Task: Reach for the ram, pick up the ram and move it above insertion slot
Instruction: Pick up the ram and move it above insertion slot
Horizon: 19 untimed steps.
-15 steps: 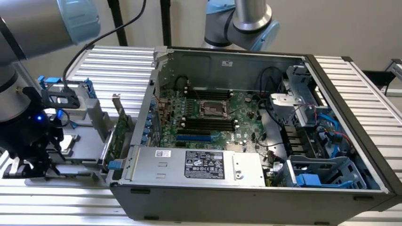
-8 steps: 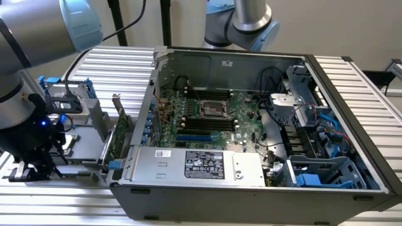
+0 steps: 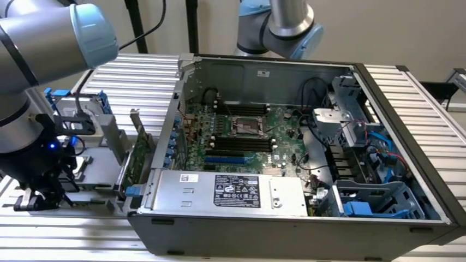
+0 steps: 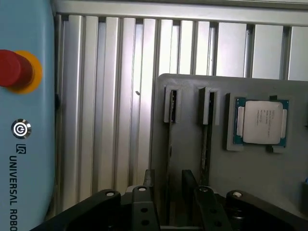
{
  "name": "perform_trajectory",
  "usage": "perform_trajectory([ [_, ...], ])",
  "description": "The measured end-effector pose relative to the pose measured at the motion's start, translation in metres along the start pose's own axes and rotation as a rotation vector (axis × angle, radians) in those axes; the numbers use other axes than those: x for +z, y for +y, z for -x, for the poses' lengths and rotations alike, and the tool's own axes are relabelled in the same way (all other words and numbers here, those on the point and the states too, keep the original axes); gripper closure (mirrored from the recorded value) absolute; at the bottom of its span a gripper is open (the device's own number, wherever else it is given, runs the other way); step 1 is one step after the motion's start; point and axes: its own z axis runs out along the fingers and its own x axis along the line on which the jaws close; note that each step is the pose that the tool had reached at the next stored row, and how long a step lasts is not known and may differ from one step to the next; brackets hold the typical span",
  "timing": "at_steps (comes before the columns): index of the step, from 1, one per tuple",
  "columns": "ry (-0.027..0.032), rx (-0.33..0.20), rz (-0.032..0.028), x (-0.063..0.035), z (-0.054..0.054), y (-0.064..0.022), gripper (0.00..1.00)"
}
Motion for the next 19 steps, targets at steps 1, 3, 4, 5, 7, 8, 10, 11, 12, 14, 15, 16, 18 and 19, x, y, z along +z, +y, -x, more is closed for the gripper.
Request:
perform_trajectory([
  [1, 0.0000, 0.000, 0.0000, 0.0018, 0.000, -0.0001, 0.64],
  [3, 0.0001, 0.000, 0.0001, 0.0055, 0.000, -0.0002, 0.64],
  [4, 0.0001, 0.000, 0.0000, 0.0073, 0.000, -0.0002, 0.64],
  [5, 0.0000, 0.000, 0.0000, 0.0091, 0.000, -0.0002, 0.64],
  [7, -0.0001, 0.000, 0.0000, 0.0128, 0.000, -0.0003, 0.64],
  [8, 0.0000, 0.000, 0.0001, 0.0146, 0.000, -0.0003, 0.64],
  [10, -0.0008, 0.000, 0.0000, 0.0182, 0.000, -0.0004, 0.64],
  [11, -0.0028, 0.000, -0.0001, 0.0199, 0.000, -0.0005, 0.64],
  [12, -0.0061, 0.000, 0.0000, 0.0209, 0.000, -0.0006, 0.64],
  [14, -0.0178, 0.000, -0.0006, 0.0227, 0.000, -0.0008, 0.64],
  [15, -0.0230, -0.001, -0.0008, 0.0235, 0.000, -0.0008, 0.64],
  [16, -0.0234, -0.001, -0.0009, 0.0239, -0.001, -0.0008, 0.64],
  [18, -0.0234, -0.001, -0.0004, 0.0243, -0.001, -0.0009, 0.66],
  [19, -0.0233, -0.001, 0.0000, 0.0243, -0.001, -0.0008, 0.66],
])
